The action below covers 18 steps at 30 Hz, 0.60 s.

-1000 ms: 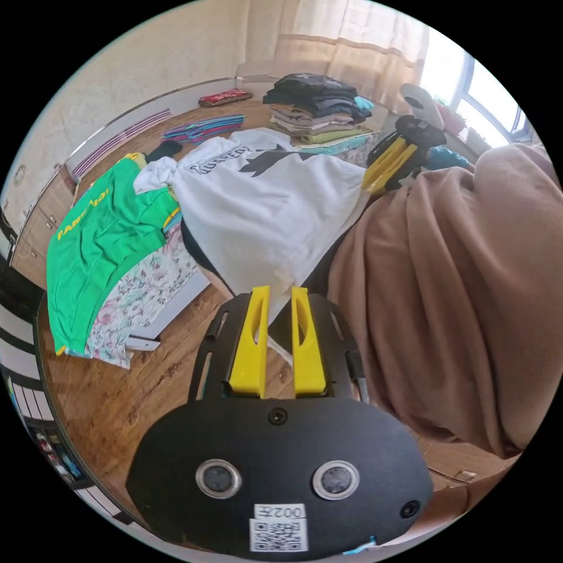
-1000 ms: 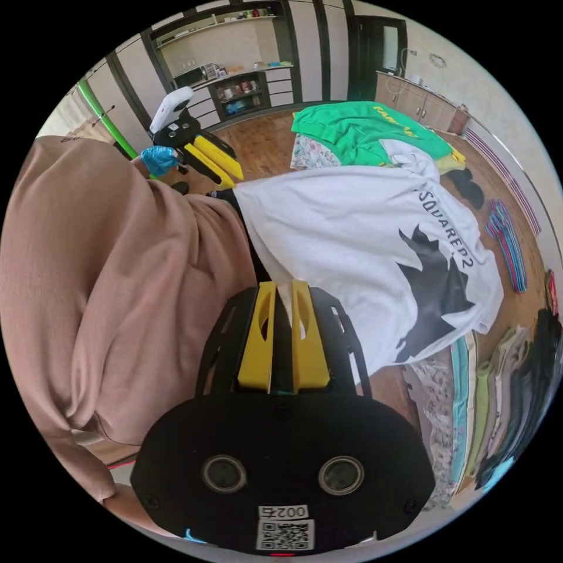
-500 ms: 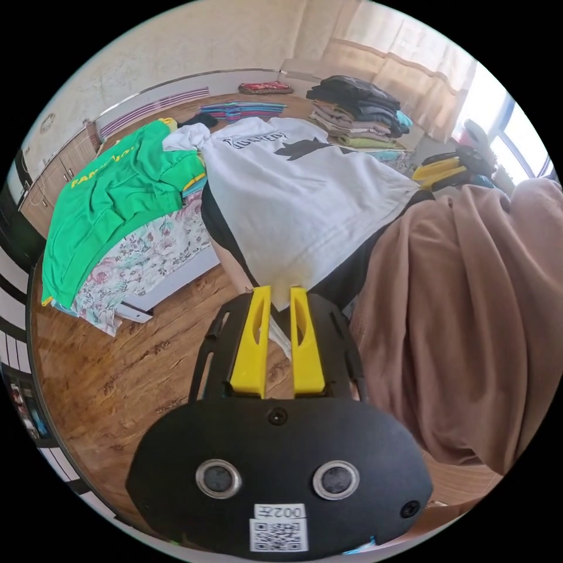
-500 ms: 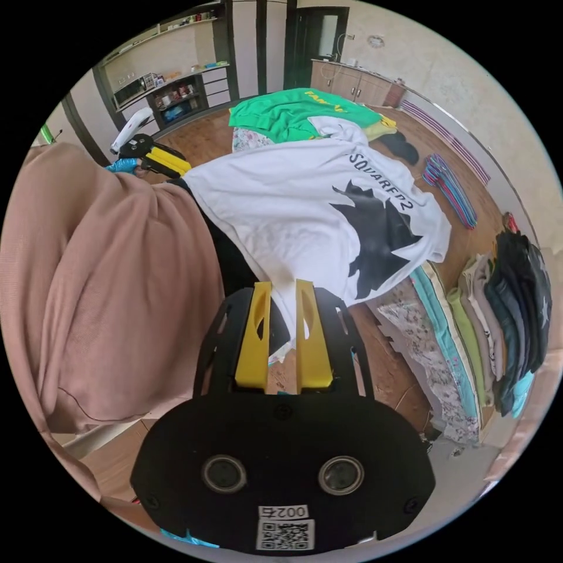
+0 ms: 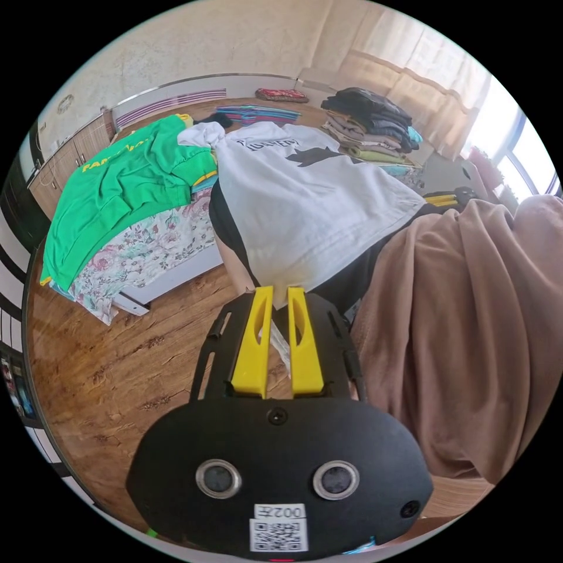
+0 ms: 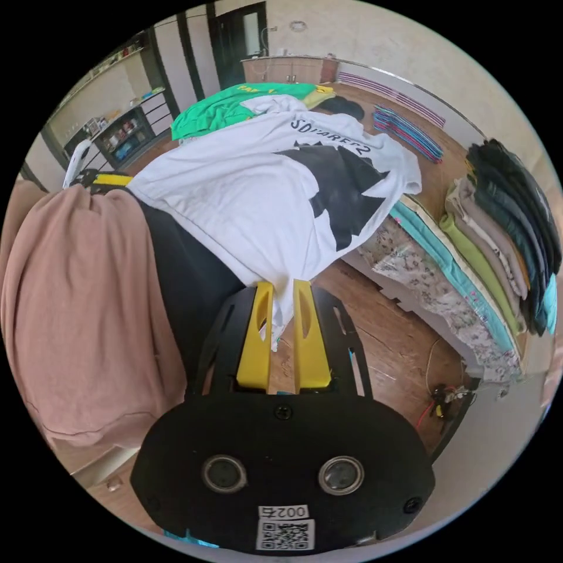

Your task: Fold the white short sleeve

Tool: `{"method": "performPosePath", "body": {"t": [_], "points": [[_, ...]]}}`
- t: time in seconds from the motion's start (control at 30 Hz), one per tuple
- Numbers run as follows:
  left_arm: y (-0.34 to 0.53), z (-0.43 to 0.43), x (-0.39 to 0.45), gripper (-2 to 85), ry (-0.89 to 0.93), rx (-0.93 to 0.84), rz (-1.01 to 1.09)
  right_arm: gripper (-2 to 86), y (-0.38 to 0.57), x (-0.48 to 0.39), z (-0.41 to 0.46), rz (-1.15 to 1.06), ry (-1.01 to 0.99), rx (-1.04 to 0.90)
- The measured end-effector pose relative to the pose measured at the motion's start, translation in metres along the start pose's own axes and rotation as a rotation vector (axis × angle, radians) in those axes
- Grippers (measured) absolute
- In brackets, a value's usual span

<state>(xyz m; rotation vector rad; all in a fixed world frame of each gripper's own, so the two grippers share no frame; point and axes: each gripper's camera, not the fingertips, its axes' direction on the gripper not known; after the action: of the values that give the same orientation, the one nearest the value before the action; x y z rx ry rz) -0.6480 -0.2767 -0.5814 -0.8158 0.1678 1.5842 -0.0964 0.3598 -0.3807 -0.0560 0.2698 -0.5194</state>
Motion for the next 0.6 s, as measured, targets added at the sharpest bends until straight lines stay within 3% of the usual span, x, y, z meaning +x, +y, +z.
{"method": "performPosePath", "body": {"t": [0.2, 0.37, 0.6], "points": [[0.003, -0.011, 0.006, -0.8, -0.045, -0.013, 0.019, -0.3, 0.035, 0.043, -0.017, 0.165, -0.043, 0.093], [0.009, -0.039, 0.006, -1.0, -0.071, 0.012, 0.037, -0.9, 0.046, 0.064, -0.077, 0.049, -0.029, 0.140], [0.013, -0.098, 0.016, -1.0, -0.145, 0.058, 0.130, -0.9, 0.048, 0.058, -0.111, -0.168, -0.025, 0.010]]}}
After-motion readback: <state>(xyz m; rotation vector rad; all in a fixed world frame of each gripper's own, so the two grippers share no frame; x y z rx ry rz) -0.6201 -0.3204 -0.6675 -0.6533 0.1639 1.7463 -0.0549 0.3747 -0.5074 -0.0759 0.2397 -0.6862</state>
